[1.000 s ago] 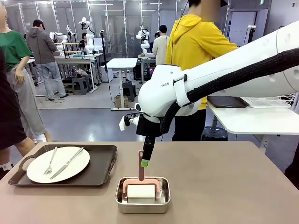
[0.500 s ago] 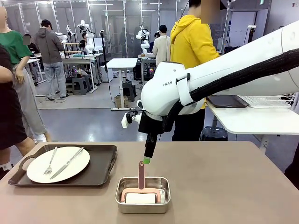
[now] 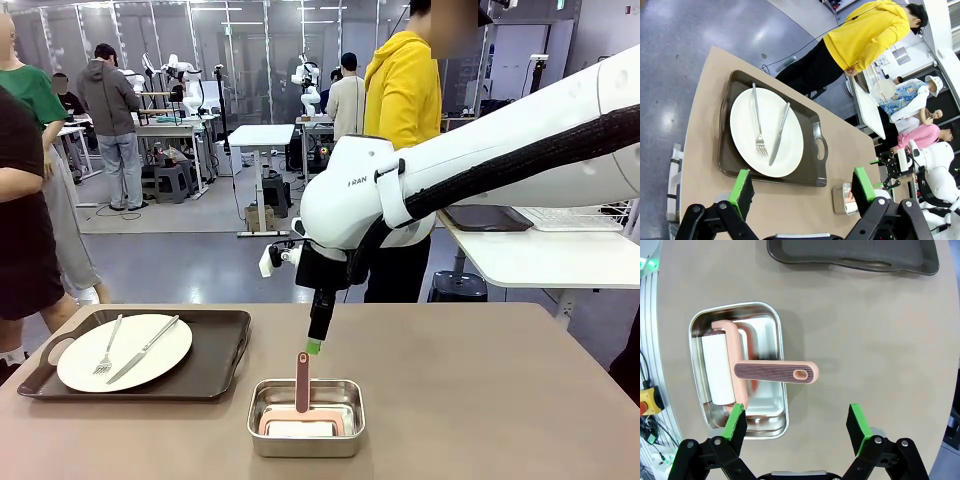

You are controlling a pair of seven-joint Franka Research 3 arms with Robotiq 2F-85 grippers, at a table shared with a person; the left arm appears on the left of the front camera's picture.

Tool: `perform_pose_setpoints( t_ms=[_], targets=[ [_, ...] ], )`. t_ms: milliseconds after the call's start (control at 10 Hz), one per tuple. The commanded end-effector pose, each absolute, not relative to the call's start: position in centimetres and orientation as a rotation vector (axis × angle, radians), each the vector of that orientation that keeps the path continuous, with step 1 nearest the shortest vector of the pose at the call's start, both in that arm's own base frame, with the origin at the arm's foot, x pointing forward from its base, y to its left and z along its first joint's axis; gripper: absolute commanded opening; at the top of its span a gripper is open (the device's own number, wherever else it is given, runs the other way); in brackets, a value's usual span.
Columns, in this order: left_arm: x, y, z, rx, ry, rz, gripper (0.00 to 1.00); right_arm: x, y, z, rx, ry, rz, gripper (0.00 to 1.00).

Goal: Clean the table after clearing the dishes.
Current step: When the right (or left) Handle tray is removed, use the right hand (or left hand) to clean the right (or left) side of the table with the Lint Roller.

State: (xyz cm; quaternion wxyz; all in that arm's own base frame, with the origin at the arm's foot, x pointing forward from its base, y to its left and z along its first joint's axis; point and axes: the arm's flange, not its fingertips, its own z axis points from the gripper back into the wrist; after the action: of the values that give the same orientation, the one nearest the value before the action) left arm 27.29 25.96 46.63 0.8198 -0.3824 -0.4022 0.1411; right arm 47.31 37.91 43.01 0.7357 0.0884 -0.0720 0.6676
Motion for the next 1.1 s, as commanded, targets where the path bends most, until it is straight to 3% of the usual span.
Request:
perform_pose_setpoints(
  t_ms=[0,700,1000],
  targets=[
    [27.2,26.2,46.7,-0.832,-0.878,0.288,1.0,47.1,38.2,43.2,0.207,-0.151,1.464,1.0],
    [27.2,26.2,46.7,-0.832,-0.878,0.288,1.0,47.4,38.0,43.2,0.195,-0.158,1.468,1.0],
    [27.2,26.2,46.7,-0.832,-0.878,0.288,1.0,47.6,29.0,45.9,0.587,-0.254,1.123,1.0]
  ],
)
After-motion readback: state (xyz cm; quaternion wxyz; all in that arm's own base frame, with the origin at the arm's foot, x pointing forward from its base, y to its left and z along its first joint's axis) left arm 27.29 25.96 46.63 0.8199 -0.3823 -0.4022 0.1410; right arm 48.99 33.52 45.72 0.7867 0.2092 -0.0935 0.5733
